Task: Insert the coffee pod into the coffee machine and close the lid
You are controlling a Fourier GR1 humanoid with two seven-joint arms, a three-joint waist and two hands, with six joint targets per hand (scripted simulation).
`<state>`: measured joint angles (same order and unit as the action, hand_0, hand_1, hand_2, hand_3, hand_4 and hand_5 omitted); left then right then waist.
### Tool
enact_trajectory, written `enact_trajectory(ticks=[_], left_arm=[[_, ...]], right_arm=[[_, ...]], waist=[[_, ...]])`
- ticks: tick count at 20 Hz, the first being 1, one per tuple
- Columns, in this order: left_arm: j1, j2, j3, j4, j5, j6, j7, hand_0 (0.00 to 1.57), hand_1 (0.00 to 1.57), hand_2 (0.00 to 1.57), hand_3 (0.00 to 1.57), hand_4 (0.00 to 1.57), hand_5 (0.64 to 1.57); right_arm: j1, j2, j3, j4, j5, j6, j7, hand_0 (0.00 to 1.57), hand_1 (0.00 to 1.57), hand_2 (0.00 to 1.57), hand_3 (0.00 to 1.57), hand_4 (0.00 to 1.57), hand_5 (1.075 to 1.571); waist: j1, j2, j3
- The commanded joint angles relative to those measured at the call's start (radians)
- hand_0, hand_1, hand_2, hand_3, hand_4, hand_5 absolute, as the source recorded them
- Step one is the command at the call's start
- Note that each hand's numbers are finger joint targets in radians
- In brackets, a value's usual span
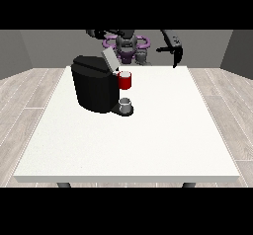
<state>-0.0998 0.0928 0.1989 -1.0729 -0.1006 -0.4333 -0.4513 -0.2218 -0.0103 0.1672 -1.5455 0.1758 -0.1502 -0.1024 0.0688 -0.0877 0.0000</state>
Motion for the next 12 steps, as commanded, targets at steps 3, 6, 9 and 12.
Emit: enact_trajectory(ticks=[3,6,9,12], left_arm=[[0.007,-0.046,-0.061,-0.094,-0.021,0.046,0.011,0.0,0.0,0.0,0.0,0.37,1.571],[-0.008,0.032,0.003,-0.079,0.036,0.001,-0.018,0.0,0.0,0.0,0.0,0.38,1.571],[0.027,0.019,-0.011,-0.086,0.043,0.009,-0.019,0.0,0.0,0.0,0.0,0.3,1.571],[-0.01,0.046,0.014,-0.065,0.061,0.005,-0.036,0.0,0.0,0.0,0.0,0.36,1.571]], right_arm=[[-0.143,0.01,-0.033,0.119,0.067,-0.092,0.013,0.0,0.0,0.0,0.0,0.23,1.571],[-0.146,-0.002,-0.098,0.135,0.012,-0.045,-0.037,0.0,0.0,0.0,0.0,0.35,1.571],[-0.199,-0.026,-0.135,0.154,-0.011,-0.001,0.026,0.0,0.0,0.0,0.0,0.39,1.571],[-0.227,-0.007,-0.137,0.226,0.029,-0.055,-0.026,0.0,0.0,0.0,0.0,0.36,1.571]], waist=[[0.059,0.078,0.0001],[0.018,0.118,0.0001],[0.01,0.094,0.0],[0.013,0.134,-0.0001]])
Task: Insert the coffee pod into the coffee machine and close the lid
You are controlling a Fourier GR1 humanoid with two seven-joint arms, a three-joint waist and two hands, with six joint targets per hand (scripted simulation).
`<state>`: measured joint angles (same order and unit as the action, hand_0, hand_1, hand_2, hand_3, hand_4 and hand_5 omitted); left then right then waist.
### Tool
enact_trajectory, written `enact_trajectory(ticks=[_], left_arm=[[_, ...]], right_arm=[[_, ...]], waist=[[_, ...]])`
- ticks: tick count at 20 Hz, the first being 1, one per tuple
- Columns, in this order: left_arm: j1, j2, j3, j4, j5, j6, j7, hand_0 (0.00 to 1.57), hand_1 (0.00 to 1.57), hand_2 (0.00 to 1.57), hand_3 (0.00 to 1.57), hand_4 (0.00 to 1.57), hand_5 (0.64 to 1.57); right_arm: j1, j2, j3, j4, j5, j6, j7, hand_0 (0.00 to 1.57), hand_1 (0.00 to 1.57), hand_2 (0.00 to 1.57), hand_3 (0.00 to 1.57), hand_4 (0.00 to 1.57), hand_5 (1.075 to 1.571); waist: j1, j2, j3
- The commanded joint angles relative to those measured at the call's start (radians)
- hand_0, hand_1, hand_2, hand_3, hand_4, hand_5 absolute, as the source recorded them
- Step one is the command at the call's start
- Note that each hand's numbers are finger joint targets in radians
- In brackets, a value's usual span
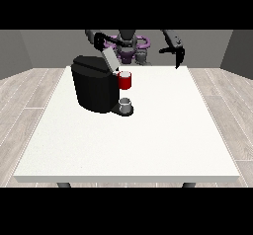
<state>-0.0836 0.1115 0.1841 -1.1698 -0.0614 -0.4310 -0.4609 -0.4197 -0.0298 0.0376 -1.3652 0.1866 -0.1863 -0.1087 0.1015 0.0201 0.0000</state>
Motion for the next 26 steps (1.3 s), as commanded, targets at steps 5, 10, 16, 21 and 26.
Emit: enact_trajectory(ticks=[5,10,16,21,26], left_arm=[[-0.04,0.028,0.012,0.018,0.009,0.017,-0.024,0.0,0.0,0.0,0.0,0.29,1.571],[-0.024,0.027,-0.016,0.001,0.023,-0.02,-0.013,0.0,0.0,0.0,0.0,0.35,1.571],[-0.102,-0.019,-0.027,0.022,0.008,0.062,0.027,0.0,0.0,0.0,0.0,0.34,1.571],[-0.073,0.026,-0.008,0.029,0.04,0.013,0.03,0.0,0.0,0.0,0.0,0.35,1.571],[-0.098,0.034,-0.008,0.097,0.01,0.023,-0.088,0.0,0.0,0.0,0.0,0.33,1.571]], right_arm=[[-0.1,-0.042,-0.105,0.149,-0.056,0.031,-0.116,0.0,0.0,0.0,0.0,0.42,1.571],[-0.215,-0.102,-0.163,0.247,-0.064,0.04,-0.046,0.0,0.0,0.0,0.0,0.42,1.571],[-0.25,-0.048,-0.13,0.283,-0.048,0.014,-0.076,0.0,0.0,0.0,0.0,0.36,1.571],[-0.238,-0.052,-0.134,0.314,-0.038,-0.004,-0.086,0.0,0.0,0.0,0.0,0.38,1.571],[-0.314,-0.022,-0.099,0.291,-0.01,-0.027,-0.054,0.0,0.0,0.0,0.0,0.4,1.571]], waist=[[-0.003,0.081,0.0],[0.033,0.076,0.0],[0.028,0.108,0.0],[0.044,0.091,0.0],[0.047,0.135,-0.0006]])
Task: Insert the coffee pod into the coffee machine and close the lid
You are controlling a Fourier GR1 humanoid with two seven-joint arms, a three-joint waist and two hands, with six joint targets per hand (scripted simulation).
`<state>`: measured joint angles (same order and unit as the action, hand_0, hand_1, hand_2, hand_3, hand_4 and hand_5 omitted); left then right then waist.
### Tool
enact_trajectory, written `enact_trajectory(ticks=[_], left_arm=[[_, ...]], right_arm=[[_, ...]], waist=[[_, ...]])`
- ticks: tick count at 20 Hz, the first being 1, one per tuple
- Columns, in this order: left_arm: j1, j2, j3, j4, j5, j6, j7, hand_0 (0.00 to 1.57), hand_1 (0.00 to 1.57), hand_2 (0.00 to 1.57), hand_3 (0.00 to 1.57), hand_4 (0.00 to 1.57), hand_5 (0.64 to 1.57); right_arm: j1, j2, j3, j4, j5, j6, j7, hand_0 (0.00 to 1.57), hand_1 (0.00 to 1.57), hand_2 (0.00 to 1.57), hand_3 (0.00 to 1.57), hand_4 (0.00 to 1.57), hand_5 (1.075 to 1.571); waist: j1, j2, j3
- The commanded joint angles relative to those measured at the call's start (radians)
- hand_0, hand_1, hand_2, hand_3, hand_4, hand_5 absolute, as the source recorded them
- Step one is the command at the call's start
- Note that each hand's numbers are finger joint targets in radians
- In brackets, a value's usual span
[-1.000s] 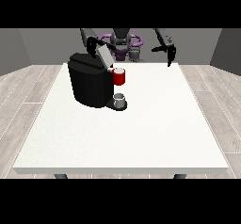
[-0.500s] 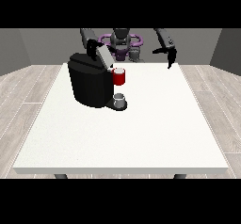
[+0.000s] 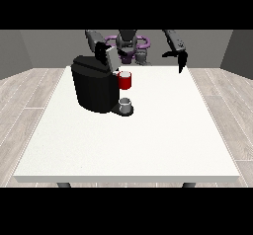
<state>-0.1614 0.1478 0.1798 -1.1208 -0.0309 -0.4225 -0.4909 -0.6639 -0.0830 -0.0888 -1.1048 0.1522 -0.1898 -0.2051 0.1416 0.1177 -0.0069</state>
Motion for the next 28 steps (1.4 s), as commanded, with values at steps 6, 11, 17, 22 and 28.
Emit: enact_trajectory(ticks=[6,11,17,22,28], left_arm=[[-0.06,0.04,0.023,0.053,0.046,-0.059,0.025,0.0,0.0,0.0,0.0,0.38,1.571],[-0.023,0.027,-0.003,0.054,0.028,-0.058,0.044,0.0,0.0,0.0,0.0,0.32,1.571],[-0.089,0.009,-0.018,0.063,0.013,-0.038,-0.004,0.0,0.0,0.0,0.0,0.29,1.571],[-0.063,-0.002,-0.024,0.077,0.01,-0.034,-0.041,0.0,0.0,0.0,0.0,0.37,1.571],[-0.057,0.004,-0.022,0.11,-0.001,-0.018,-0.051,0.0,0.0,0.0,0.0,0.17,1.571]], right_arm=[[-0.08,0.06,0.089,0.04,0.08,-0.048,0.033,0.0,0.0,0.0,0.0,0.42,1.571],[-0.105,0.04,0.095,0.032,0.09,-0.061,0.127,0.0,0.0,0.0,0.0,0.36,1.571],[-0.233,0.041,0.151,0.078,0.19,-0.102,0.116,0.0,0.0,0.0,0.0,0.46,1.571],[-0.287,0.081,0.105,0.092,0.126,-0.082,0.089,0.0,0.0,0.0,0.0,0.39,1.571],[-0.221,0.083,0.226,0.103,0.081,-0.022,0.047,0.0,0.0,0.0,0.0,0.47,1.571]], waist=[[0.037,0.027,0.0065],[0.075,-0.009,0.0067],[0.105,0.059,0.0064],[0.08,0.047,0.0066],[0.07,0.02,0.0068]])
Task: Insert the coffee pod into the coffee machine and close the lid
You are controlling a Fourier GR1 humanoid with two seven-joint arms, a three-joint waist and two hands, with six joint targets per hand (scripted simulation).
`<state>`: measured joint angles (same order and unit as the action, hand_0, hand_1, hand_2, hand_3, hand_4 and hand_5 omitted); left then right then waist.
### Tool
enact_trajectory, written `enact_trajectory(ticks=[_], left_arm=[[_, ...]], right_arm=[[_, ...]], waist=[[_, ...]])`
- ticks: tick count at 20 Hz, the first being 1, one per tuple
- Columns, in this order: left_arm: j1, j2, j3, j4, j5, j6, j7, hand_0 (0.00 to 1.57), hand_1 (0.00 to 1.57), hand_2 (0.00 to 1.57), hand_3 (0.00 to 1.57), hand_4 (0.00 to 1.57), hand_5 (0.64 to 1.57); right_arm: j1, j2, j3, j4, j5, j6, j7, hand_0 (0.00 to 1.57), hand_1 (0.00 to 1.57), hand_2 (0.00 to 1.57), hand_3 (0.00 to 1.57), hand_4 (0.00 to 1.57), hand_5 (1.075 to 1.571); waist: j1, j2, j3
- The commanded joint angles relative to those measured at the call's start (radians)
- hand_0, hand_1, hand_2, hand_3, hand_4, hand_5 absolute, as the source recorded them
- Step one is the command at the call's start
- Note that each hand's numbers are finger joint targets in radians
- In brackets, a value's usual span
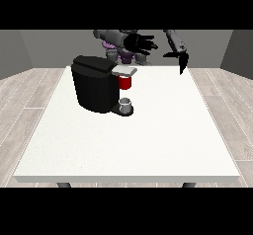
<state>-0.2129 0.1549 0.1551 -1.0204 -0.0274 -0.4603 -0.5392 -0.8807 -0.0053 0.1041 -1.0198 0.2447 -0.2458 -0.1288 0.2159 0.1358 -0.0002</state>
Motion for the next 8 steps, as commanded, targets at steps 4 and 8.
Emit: enact_trajectory(ticks=[4,8], left_arm=[[-0.012,-0.035,-0.023,0.017,-0.026,0.042,-0.015,0.0,0.0,0.0,0.0,0.17,1.571],[0.022,-0.022,-0.031,0.074,-0.039,0.005,-0.095,0.0,0.0,0.0,0.0,0.17,1.571]], right_arm=[[0.073,0.005,0.15,0.007,-0.032,0.07,-0.081,0.0,0.0,0.0,0.0,0.53,1.571],[0.27,0.005,0.345,-0.124,-0.193,0.033,-0.157,0.0,0.0,0.0,0.0,0.46,1.571]], waist=[[-0.009,-0.006,0.0001],[0.007,-0.03,0.0001]])
